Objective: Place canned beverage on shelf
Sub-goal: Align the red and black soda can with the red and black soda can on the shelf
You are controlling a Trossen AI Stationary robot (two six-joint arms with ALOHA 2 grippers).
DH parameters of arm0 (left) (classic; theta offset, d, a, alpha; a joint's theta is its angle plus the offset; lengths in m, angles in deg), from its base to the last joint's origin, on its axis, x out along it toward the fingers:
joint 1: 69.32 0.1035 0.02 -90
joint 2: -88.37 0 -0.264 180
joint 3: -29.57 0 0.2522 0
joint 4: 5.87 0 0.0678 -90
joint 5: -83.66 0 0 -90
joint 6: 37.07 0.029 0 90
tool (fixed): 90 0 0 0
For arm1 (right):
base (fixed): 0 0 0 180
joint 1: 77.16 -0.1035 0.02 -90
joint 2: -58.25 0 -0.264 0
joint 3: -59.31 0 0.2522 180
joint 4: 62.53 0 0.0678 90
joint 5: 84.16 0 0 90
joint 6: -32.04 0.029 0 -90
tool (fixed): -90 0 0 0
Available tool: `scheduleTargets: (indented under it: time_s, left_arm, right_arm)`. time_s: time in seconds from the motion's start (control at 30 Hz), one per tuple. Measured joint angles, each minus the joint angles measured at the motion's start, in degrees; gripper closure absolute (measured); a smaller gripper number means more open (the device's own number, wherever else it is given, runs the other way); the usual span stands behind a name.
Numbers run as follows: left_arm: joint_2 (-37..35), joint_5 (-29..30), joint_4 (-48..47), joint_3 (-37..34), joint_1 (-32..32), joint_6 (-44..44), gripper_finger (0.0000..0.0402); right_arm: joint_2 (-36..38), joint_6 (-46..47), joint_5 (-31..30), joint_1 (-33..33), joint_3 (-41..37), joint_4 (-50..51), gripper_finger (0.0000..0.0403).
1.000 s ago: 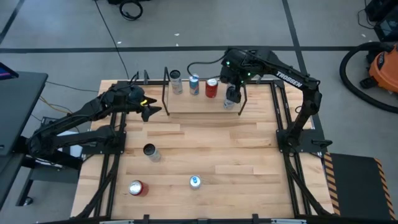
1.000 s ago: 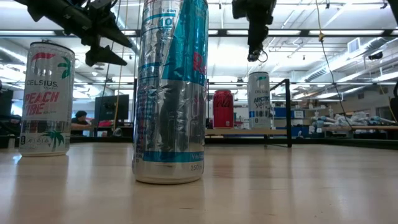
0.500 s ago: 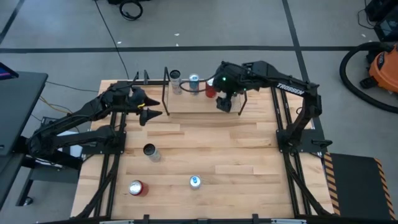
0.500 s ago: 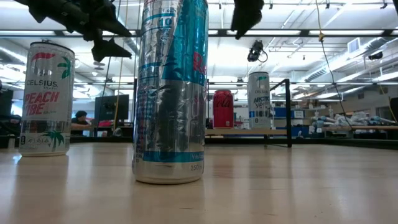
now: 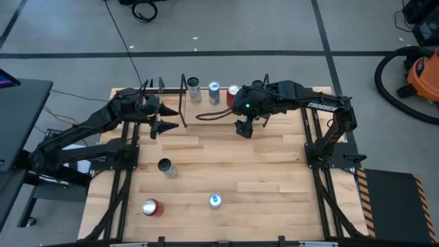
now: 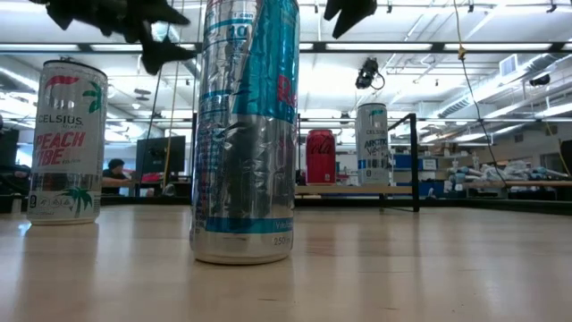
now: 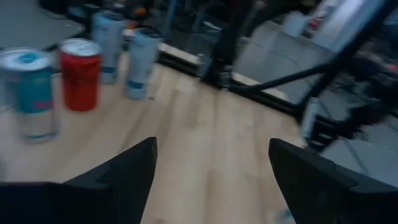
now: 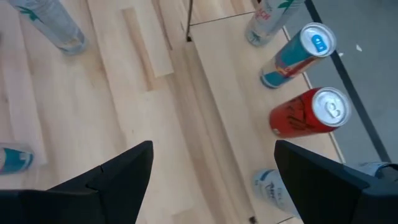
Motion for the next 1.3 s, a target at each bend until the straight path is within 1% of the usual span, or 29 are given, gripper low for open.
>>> scheduleTargets:
  time_s: [0.17,0.27,0.33,0.4,0.53,0.7,0.8,0.87,1.07,1.23,1.3]
  left_arm:
    - [0.0,-0.8,-6.8,6.1,-4.9,-0.1,0.0090]
    - [0.0,-0.4,-12.8,10.5,-8.6,-0.2,0.0090]
    - [0.0,1.4,-17.3,13.4,-11.4,-0.6,0.0090]
    - [0.0,4.8,-21.5,15.8,-14.4,-1.9,0.0090]
    - [0.0,11.1,-25.2,19.0,-20.5,-6.8,0.0090]
    - [0.0,17.2,-26.4,20.3,-26.6,-13.8,0.0090]
    - [0.4,20.7,-29.4,20.3,-29.6,-16.4,0.0090]
    - [0.8,22.5,-31.1,20.3,-31.3,-16.5,0.0090]
    - [1.1,23.2,-31.3,20.3,-34.1,-11.8,0.0090]
    - [1.2,23.2,-31.9,20.3,-36.8,-12.3,0.0090]
    - [1.2,23.2,-34.3,20.3,-37.7,-13.6,0.0090]
  right_arm:
    - [0.0,2.4,-0.2,-1.4,0.0,0.0,0.0057]
    - [0.0,4.1,-1.6,-2.1,0.0,0.0,0.0057]
    - [0.0,4.8,-2.8,-2.5,0.0,0.0,0.0057]
    - [0.0,4.8,-3.2,-2.8,0.0,0.0,0.0057]
    - [0.0,5.0,-3.2,-3.0,0.0,0.0,0.0057]
    - [0.0,5.0,-3.2,-3.0,0.0,0.0,0.0057]
    - [0.0,5.0,-3.2,-3.0,0.0,0.0,0.0057]
    - [0.0,5.0,-3.2,-3.0,0.0,0.0,0.0057]
    - [0.0,4.4,-3.2,-3.0,0.0,0.0,0.0057]
    - [0.0,2.9,-3.2,-3.0,-1.1,0.1,0.0057]
    - [0.0,2.7,-3.2,-3.0,-2.1,0.1,0.0057]
